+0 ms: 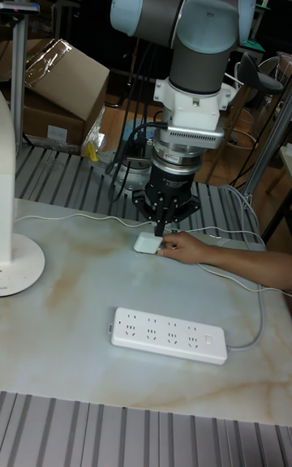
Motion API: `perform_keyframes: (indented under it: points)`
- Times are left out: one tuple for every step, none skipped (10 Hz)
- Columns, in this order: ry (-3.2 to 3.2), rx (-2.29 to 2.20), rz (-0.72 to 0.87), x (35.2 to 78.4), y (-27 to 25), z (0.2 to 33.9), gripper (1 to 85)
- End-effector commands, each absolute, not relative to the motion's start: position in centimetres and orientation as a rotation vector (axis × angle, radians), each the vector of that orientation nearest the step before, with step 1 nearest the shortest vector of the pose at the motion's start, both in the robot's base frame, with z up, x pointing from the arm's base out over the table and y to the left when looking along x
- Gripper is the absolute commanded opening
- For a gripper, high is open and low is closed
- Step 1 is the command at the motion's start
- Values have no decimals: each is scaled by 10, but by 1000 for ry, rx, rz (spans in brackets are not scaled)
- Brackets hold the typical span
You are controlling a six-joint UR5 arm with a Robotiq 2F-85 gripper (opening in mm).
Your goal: Plug in the power cord of the desk lamp, turn on the socket, and light up the desk lamp
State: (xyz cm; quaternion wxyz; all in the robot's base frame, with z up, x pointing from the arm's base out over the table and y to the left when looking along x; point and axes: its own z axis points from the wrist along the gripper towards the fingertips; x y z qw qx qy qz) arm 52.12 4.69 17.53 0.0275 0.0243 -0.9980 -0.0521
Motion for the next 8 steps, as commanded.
perform_keyframes:
  points:
    - [-3097,121,-196,526,52,177,10]
    - [-3093,116,-170,524,48,177,10]
    - [-3097,114,-182,526,50,177,10]
    - [-3090,126,-180,524,49,177,10]
    - [-3068,132,-194,518,52,177,10]
    - [-3058,127,-175,515,49,177,10]
    - [-3047,136,-166,512,47,177,10]
    - [-3040,142,-190,511,51,178,10]
